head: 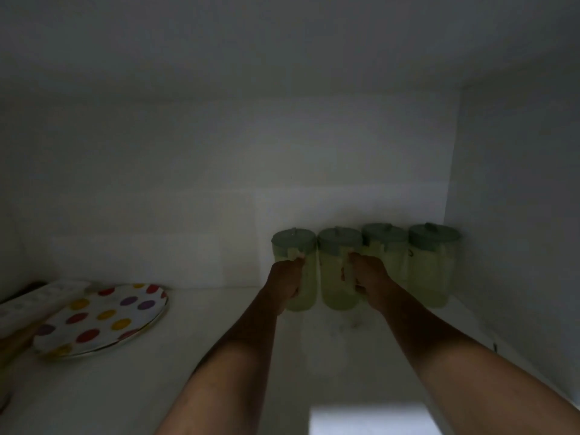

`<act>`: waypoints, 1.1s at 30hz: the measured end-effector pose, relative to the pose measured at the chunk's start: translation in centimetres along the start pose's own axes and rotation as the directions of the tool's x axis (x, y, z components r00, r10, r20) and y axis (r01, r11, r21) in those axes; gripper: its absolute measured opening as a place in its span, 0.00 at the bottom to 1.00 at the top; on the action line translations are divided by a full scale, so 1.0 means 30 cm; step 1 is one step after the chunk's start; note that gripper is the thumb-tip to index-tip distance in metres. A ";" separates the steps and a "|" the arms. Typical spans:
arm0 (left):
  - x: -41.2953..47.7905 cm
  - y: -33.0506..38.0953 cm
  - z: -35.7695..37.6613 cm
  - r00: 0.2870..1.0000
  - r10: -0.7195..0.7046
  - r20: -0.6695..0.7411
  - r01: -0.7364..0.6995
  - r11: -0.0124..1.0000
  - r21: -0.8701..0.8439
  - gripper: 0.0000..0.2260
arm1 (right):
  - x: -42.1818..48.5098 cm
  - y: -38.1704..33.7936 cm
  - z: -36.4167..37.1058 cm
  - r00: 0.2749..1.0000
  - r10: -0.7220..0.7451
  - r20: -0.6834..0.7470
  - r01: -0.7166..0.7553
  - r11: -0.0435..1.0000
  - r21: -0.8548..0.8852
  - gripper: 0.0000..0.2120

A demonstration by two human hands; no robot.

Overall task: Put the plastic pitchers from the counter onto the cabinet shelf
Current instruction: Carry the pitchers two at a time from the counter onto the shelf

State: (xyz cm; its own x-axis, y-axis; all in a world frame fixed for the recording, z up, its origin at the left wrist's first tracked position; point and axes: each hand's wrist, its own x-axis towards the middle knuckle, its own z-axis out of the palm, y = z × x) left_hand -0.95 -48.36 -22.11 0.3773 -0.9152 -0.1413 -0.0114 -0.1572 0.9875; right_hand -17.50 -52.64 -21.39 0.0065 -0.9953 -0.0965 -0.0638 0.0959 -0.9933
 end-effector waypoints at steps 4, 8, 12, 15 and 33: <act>-0.073 0.014 -0.010 0.996 0.025 -0.081 -0.012 0.988 0.153 0.23 | -0.054 -0.025 -0.025 0.999 -0.015 0.037 0.018 0.996 -0.086 0.23; -0.173 0.029 -0.022 0.992 0.063 -0.110 -0.033 0.965 0.259 0.23 | -0.130 -0.045 -0.067 0.998 -0.049 0.027 0.053 0.984 -0.168 0.18; -0.346 0.033 -0.022 0.989 0.100 -0.112 -0.066 0.958 0.277 0.25 | -0.262 -0.038 -0.144 0.994 -0.080 0.075 0.095 0.971 -0.218 0.14; -0.532 0.025 -0.014 0.984 0.141 -0.109 -0.108 0.957 0.268 0.25 | -0.410 -0.026 -0.205 0.990 -0.098 0.103 0.120 0.964 -0.237 0.13; -1.657 -0.122 -0.311 0.949 0.152 -0.277 -0.061 0.949 0.310 0.25 | -1.469 0.028 -0.210 0.801 -0.141 0.581 0.254 0.960 -0.117 0.09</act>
State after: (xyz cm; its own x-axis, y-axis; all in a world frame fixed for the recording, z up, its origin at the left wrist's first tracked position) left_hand -11.03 1.17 -18.04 0.6130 -0.7893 0.0352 -0.3213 -0.2083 0.9238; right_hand -24.14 -8.77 -17.57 0.5943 -0.8038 0.0264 -0.1761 -0.1621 -0.9709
